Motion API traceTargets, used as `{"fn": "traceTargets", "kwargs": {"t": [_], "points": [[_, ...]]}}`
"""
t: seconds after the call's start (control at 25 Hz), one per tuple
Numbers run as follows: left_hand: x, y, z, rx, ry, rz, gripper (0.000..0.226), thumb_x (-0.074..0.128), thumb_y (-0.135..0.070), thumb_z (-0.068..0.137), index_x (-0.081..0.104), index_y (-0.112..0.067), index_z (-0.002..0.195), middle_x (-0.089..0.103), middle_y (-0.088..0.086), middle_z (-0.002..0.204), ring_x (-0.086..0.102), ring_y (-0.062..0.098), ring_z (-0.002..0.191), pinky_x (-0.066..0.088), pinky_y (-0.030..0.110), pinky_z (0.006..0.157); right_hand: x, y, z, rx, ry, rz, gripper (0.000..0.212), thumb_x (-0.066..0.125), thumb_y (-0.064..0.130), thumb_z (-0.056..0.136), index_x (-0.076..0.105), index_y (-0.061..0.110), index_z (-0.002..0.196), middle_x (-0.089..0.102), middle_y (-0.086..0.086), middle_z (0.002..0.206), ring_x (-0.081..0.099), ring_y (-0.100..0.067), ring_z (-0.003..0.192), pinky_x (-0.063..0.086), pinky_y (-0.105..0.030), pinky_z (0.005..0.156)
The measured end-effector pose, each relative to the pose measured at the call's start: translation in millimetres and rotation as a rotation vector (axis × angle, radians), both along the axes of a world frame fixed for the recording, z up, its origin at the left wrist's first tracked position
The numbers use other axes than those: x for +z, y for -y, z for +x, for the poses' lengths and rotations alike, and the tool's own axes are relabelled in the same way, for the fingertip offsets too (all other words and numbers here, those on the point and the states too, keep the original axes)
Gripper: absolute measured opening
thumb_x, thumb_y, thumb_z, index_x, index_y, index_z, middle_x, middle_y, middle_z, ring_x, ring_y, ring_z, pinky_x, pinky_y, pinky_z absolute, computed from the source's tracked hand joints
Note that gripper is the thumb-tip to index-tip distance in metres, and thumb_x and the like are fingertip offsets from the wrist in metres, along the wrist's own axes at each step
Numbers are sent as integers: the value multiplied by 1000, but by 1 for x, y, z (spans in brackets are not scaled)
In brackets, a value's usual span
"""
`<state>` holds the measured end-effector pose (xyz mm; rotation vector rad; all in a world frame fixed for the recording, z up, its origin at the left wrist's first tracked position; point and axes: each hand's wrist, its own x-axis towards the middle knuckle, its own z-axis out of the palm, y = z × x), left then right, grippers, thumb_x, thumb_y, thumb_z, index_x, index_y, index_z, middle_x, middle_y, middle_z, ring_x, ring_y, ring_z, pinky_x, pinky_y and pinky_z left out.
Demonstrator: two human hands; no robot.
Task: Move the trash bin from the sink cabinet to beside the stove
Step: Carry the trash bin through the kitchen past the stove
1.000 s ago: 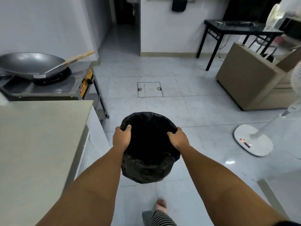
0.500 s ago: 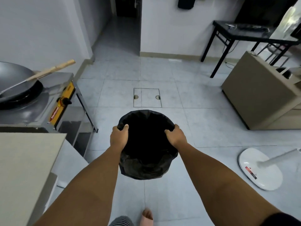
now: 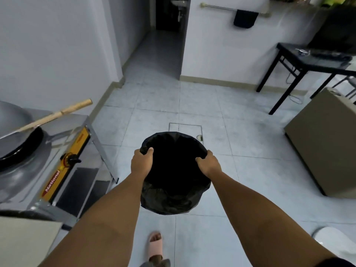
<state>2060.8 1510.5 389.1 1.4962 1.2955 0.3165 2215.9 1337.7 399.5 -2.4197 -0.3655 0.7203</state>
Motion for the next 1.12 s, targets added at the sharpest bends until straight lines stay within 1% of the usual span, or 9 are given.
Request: {"fn": "traceTargets", "kwargs": {"t": [0.12, 0.32, 0.36, 0.4, 0.6, 0.76, 0.84, 1.0, 1.12], "points": [[5, -51, 44, -16, 16, -2, 60, 48, -47, 93, 43, -5, 136, 56, 17, 130, 54, 36, 117, 42, 40, 92, 2, -52, 46, 13, 2, -9, 63, 50, 33, 97, 31, 8, 151, 50, -19, 146, 52, -41, 129, 45, -49, 105], [9, -118, 105, -3, 9, -6, 60, 47, -47, 93, 42, -6, 136, 56, 16, 130, 54, 35, 118, 42, 40, 94, 5, -127, 113, 25, 13, 15, 65, 50, 30, 96, 30, 8, 153, 51, -17, 146, 52, -40, 129, 45, -46, 104], [3, -148, 138, 35, 4, -18, 61, 47, -47, 93, 42, -6, 137, 56, 16, 131, 54, 35, 118, 42, 40, 95, 1, -163, 151, 49, 9, -1, 64, 50, 30, 95, 31, 8, 153, 52, -17, 145, 53, -40, 129, 45, -45, 103], [-1, -161, 154, 61, -2, -29, 61, 47, -48, 93, 42, -5, 137, 56, 16, 132, 54, 35, 118, 42, 40, 95, -2, -178, 170, 61, 0, -16, 63, 50, 30, 95, 31, 8, 152, 52, -17, 145, 53, -39, 128, 45, -45, 102], [-9, -188, 186, 121, -16, -57, 61, 50, -48, 92, 44, -5, 134, 57, 17, 129, 55, 35, 117, 42, 41, 95, -7, -221, 215, 155, -8, -71, 63, 49, 32, 95, 31, 9, 151, 51, -18, 145, 53, -40, 127, 46, -43, 99], [-7, -232, 228, 268, -14, -92, 62, 50, -48, 92, 43, -5, 135, 56, 17, 130, 54, 36, 118, 42, 43, 98, 2, -291, 275, 301, -26, -73, 66, 49, 32, 95, 27, 9, 154, 48, -18, 147, 52, -40, 128, 46, -45, 102], [-7, -255, 247, 366, 16, -109, 60, 50, -48, 92, 43, -6, 135, 56, 17, 130, 54, 37, 117, 42, 43, 97, 3, -336, 305, 397, 17, -75, 67, 49, 32, 95, 27, 10, 154, 48, -18, 147, 52, -40, 127, 46, -46, 102], [-12, -293, 256, 480, 35, -141, 61, 50, -47, 92, 41, -6, 137, 54, 17, 132, 53, 38, 119, 42, 44, 97, 3, -407, 324, 522, 17, -88, 69, 49, 30, 93, 25, 12, 155, 49, -17, 147, 52, -39, 128, 45, -47, 104], [-19, -336, 254, 576, 56, -142, 62, 50, -47, 92, 41, -6, 137, 54, 17, 131, 54, 37, 118, 42, 41, 90, -5, -469, 328, 614, 9, -91, 66, 49, 31, 94, 28, 12, 153, 50, -18, 145, 53, -39, 126, 46, -47, 103]]}}
